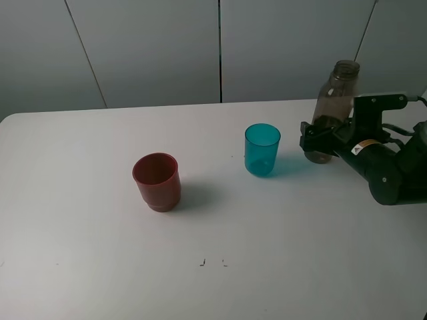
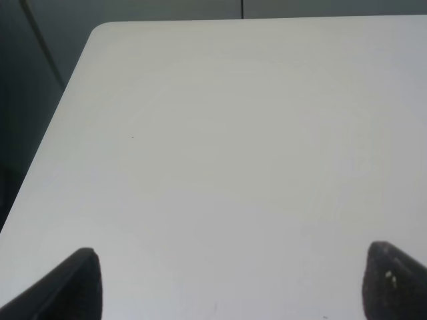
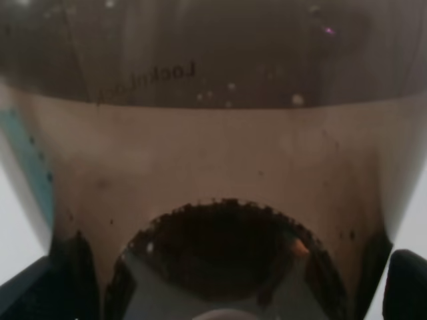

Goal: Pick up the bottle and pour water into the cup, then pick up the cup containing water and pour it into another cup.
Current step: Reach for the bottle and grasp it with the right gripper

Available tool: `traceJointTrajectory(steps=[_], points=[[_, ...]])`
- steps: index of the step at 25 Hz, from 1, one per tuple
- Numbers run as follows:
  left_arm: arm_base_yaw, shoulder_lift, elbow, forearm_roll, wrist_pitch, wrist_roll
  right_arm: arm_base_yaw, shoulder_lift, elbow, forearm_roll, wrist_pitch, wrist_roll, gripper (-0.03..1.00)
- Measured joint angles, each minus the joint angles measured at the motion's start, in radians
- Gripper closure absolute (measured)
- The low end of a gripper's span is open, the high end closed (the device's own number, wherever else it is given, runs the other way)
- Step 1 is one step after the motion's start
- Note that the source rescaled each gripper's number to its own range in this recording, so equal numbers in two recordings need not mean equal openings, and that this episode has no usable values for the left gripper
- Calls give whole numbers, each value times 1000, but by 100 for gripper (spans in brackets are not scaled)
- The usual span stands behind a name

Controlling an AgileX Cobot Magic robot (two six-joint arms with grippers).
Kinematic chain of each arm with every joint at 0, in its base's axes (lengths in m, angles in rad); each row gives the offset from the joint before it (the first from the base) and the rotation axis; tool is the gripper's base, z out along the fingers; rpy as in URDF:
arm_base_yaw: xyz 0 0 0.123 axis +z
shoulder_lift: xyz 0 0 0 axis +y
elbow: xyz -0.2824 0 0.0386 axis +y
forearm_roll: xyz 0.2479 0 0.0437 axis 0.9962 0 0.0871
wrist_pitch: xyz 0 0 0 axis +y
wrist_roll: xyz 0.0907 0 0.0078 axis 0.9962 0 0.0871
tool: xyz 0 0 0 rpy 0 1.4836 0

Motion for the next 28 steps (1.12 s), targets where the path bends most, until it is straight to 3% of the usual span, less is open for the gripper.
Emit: traceJointTrajectory(steps=[28], points=[[0,0,0,0,0,0,0,7,-46,23,-17,14,-3]])
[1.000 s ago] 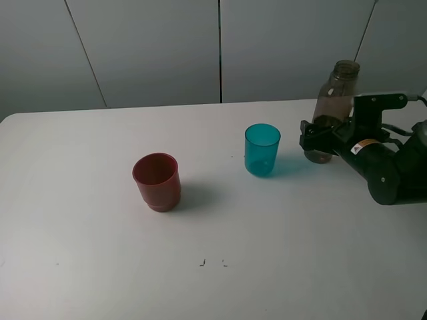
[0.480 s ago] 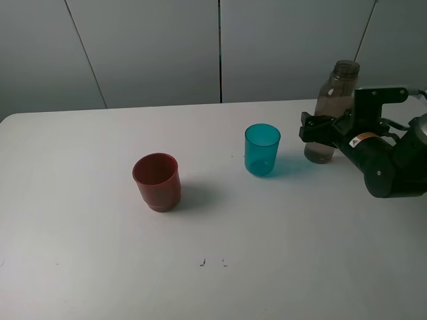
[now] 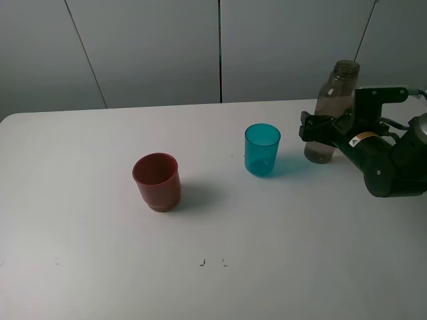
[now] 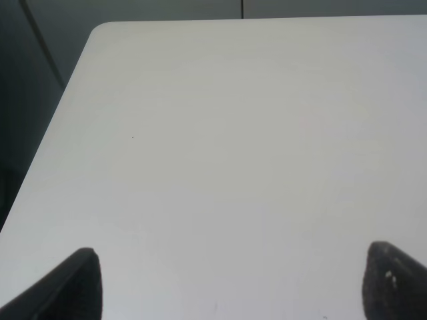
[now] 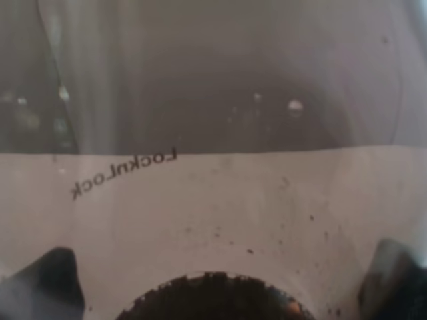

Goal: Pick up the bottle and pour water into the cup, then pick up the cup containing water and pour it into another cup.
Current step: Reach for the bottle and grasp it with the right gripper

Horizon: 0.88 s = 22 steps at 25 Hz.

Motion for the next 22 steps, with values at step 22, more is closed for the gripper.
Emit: traceJointTrajectory(steps=[22], points=[[0,0,0,0,0,0,0,0,0,-20,28,17,-3]])
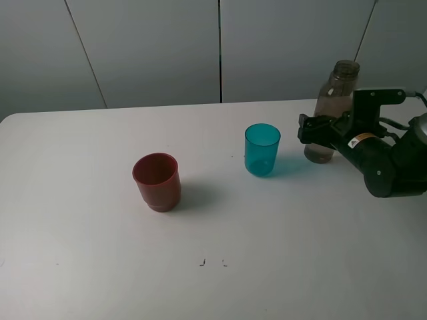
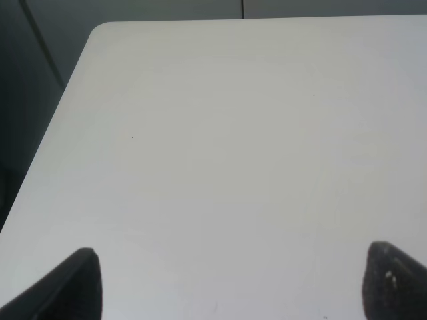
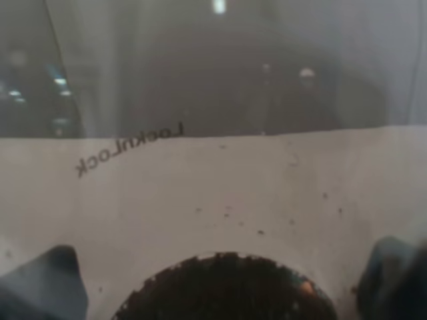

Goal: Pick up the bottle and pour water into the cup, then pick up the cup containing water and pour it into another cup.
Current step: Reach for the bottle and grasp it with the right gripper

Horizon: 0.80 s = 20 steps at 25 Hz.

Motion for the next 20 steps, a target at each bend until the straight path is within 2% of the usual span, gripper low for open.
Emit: traceJointTrajectory(steps=[9,10,11,12,13,14,15,20], points=[[0,0,0,0,0,0,0,0,0,-8,0,-16,-3],[0,0,0,0,0,0,0,0,0,-8,0,-19,1],[0,0,0,0,0,0,0,0,0,-8,0,-22,12],[0,0,0,0,0,0,0,0,0,-8,0,-24,35],[0,0,0,0,0,0,0,0,0,-9,0,-24,78],[0,0,0,0,0,0,0,0,0,-9,0,-28,97],[0,0,0,0,0,0,0,0,-2,-9,0,-28,94],[0,0,0,0,0,0,0,0,-2,-9,0,-30,94]])
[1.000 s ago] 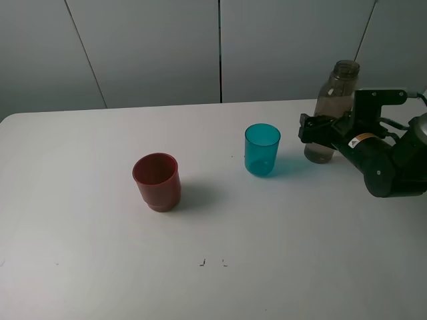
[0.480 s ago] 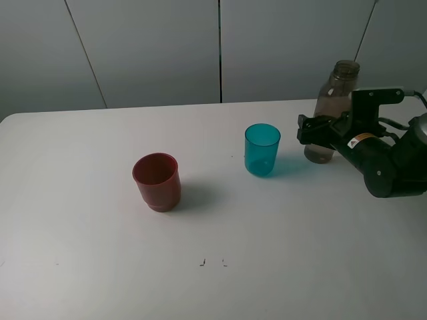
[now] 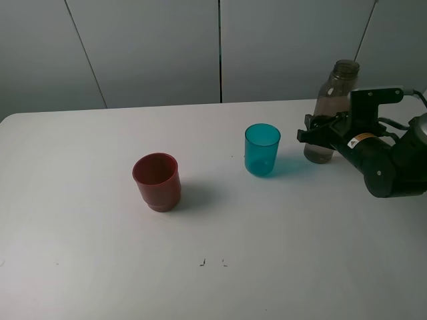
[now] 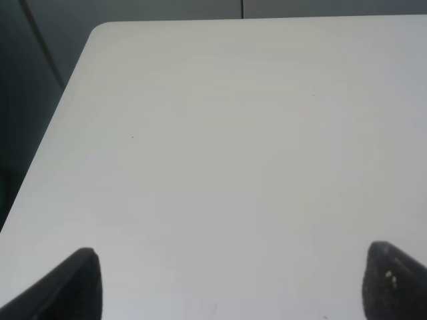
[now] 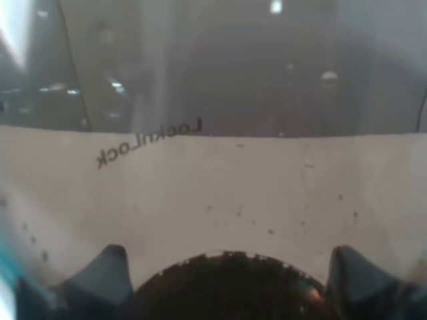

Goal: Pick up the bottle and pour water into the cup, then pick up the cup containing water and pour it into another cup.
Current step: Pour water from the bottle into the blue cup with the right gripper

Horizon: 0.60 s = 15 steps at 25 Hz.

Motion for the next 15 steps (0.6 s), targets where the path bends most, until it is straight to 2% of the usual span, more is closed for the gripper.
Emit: traceJointTrajectory(steps=[15], points=[[0,0,0,0,0,0,0,-1,0,-1,-10,-24,94]])
